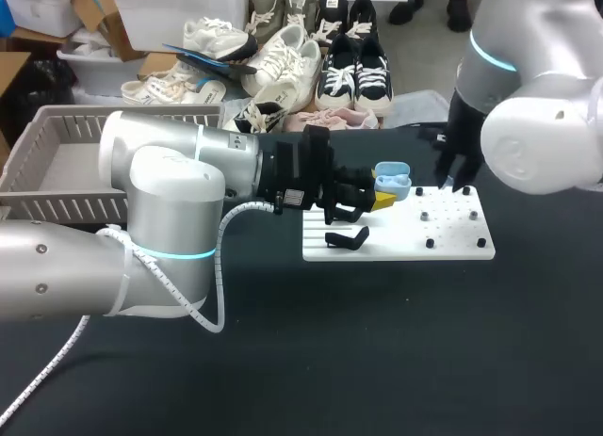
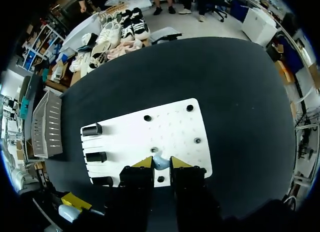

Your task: Pick up each earbud case from the left stands, insert the matching earbuds, close the lid, and place the case in the box.

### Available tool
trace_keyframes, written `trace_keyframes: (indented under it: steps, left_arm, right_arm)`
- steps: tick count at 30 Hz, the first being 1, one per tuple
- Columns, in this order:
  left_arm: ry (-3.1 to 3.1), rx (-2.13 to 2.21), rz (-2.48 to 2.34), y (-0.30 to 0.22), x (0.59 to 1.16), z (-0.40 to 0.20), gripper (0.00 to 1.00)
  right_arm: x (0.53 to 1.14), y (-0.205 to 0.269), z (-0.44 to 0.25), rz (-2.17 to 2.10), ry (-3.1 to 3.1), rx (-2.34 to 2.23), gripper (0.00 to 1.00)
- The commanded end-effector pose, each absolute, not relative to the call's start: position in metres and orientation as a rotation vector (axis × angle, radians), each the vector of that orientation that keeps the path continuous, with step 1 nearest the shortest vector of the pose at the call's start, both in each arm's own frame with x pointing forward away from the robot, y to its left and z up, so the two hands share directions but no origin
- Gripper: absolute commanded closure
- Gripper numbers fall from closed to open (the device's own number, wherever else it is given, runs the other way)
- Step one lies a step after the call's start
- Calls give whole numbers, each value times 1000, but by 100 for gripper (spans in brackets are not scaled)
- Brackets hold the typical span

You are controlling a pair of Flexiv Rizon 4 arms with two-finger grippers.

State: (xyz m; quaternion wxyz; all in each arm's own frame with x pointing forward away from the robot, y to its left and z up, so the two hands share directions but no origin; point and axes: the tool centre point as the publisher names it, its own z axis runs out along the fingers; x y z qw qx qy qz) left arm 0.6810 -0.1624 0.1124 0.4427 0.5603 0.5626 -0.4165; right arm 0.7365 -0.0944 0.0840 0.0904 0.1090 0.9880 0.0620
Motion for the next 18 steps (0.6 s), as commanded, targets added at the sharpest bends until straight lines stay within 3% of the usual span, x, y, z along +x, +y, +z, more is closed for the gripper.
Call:
trace_keyframes:
  steps: [1, 18]
  left_arm:
    - [1394, 1391, -1034, -162, 682, 112, 100]
    - [1394, 1391, -1034, -162, 682, 112, 100]
  right_arm:
    - [716, -112, 101, 212, 2928, 251, 100]
    - [663, -108, 148, 119, 2881, -353, 100]
